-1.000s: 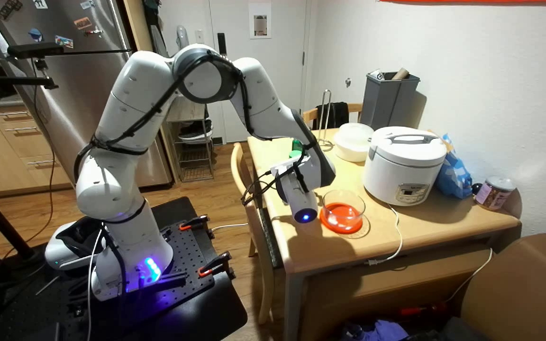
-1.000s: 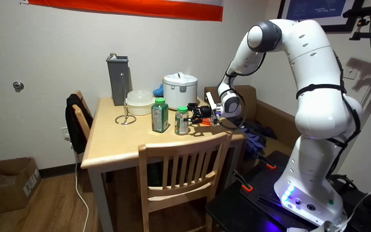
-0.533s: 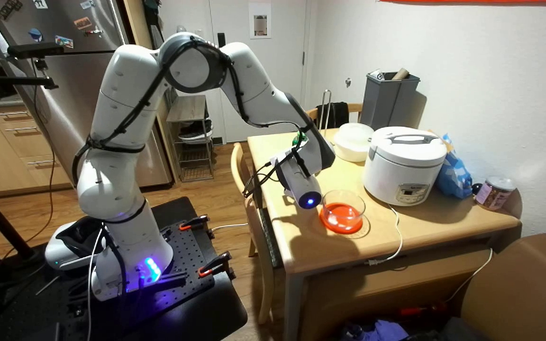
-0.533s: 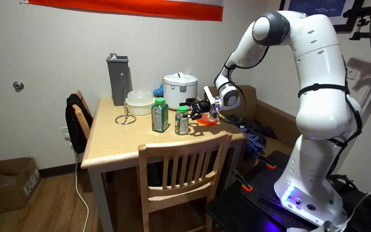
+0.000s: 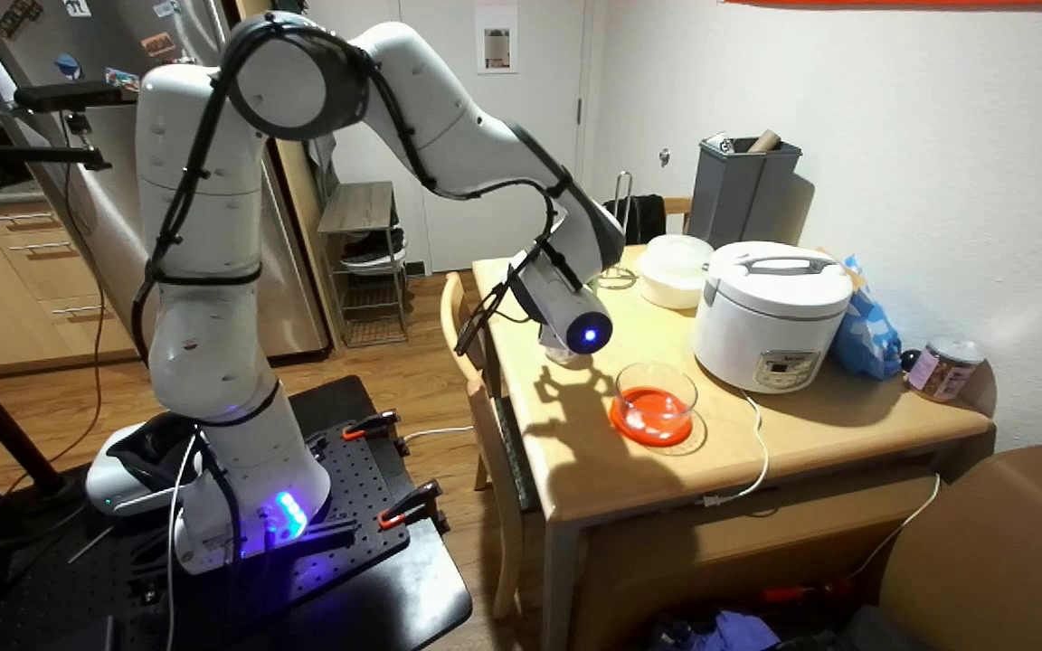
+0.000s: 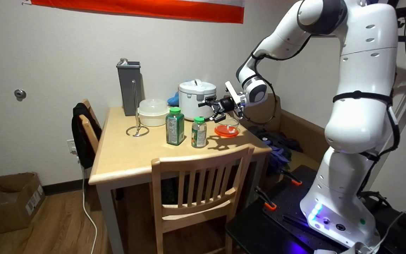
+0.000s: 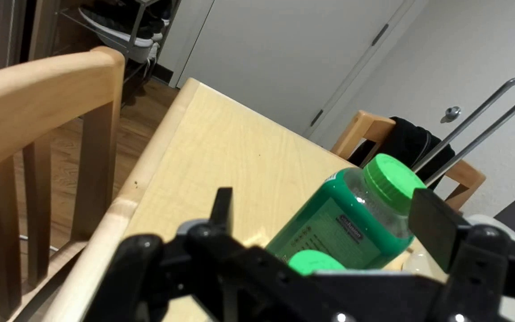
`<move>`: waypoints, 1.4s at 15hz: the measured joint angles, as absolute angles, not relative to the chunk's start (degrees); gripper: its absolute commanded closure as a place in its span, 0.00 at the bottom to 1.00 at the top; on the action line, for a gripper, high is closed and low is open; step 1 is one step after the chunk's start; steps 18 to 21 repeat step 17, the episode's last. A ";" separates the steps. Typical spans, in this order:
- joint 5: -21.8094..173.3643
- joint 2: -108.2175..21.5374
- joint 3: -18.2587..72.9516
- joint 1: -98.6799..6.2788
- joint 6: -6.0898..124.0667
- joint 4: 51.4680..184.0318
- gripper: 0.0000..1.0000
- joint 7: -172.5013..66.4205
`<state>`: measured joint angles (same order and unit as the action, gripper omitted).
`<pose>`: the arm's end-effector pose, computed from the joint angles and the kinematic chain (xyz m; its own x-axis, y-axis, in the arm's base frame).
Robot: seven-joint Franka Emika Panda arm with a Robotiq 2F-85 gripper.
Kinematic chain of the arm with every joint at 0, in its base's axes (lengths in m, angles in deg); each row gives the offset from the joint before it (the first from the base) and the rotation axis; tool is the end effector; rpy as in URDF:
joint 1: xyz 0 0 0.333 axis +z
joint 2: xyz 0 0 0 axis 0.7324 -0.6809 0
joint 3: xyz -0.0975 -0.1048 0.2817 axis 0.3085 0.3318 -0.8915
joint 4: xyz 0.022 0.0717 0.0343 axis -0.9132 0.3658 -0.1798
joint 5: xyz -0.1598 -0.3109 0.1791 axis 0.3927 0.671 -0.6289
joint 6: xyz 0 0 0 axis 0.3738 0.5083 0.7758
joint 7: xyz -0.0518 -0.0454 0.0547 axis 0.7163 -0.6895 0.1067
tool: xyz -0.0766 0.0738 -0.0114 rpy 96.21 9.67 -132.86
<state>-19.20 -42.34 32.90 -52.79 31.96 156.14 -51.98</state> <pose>0.5134 -0.0623 0.2456 0.3690 -0.4446 -0.8162 -0.8230 0.2518 -0.5092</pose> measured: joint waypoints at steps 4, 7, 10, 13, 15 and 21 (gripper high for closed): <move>-12.82 -33.94 32.24 -51.26 39.87 159.04 0.00 -55.50; -4.98 -28.63 30.13 -49.90 49.24 161.05 0.00 -60.75; 4.70 -24.70 27.27 -48.84 56.58 162.78 0.00 -68.53; 15.28 -21.34 24.39 -48.33 60.95 164.71 0.00 -77.22; 22.03 -19.06 22.77 -48.23 61.99 165.97 0.00 -82.66; 27.26 -16.93 21.48 -48.18 62.03 166.89 0.00 -86.39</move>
